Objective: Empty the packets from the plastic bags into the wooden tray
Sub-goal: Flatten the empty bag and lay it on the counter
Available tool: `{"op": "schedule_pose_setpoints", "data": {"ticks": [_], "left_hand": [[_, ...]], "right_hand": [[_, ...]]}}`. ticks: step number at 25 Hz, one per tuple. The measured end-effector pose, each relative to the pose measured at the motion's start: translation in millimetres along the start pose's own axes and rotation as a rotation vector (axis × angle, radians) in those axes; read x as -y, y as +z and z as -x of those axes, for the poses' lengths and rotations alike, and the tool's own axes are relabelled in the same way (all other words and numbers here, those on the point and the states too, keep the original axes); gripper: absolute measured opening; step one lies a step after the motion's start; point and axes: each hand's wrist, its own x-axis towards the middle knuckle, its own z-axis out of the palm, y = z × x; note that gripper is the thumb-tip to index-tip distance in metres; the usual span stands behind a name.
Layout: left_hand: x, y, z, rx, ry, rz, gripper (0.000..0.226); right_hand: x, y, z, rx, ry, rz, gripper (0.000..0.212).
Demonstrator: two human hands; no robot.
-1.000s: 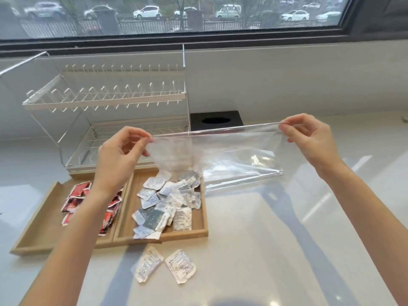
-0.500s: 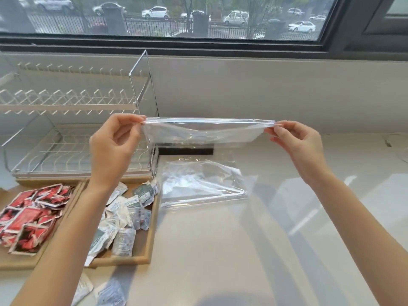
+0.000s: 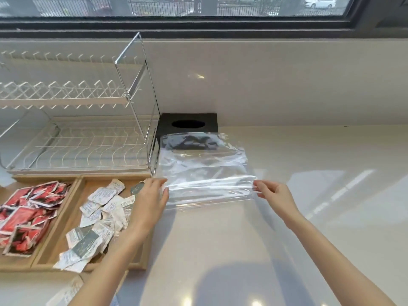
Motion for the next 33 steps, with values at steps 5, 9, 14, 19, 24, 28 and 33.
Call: {"op": "schedule_pose_setpoints", "data": {"ticks": [5,9,14,19,24,28,33], "left_hand": [[7,26,-1,0.121,-0.004,-0.256,0.032],[10,40,1,0.152,0.004,-0.461,0.039],[22,51,5,0.253,0.028,-0.533,0.056],[20,48,6,0.28,0.038,-0.517,0.072],[10,34,13,0.291,0.03,-0.466,0.055],[3,13,24,0.238,0.055,-0.455,0.053],[10,-21,48,0.13,0.116,-0.443,0.087]], "right_hand": [[-14,8,-5,0.047,0.004,0.243,0.028],[-21,18,-8,0.093,-0.036,0.436,0.033],[-28,28,-9,0.143,-0.077,0.632,0.034],[-24,34,1,0.166,-0.067,0.856,0.037],[-8,35,18,0.128,-0.177,0.956,0.052],[12,45,41,0.144,-0.315,0.979,0.056],[32,70,74,0.157,-0.419,1.002,0.058]]}}
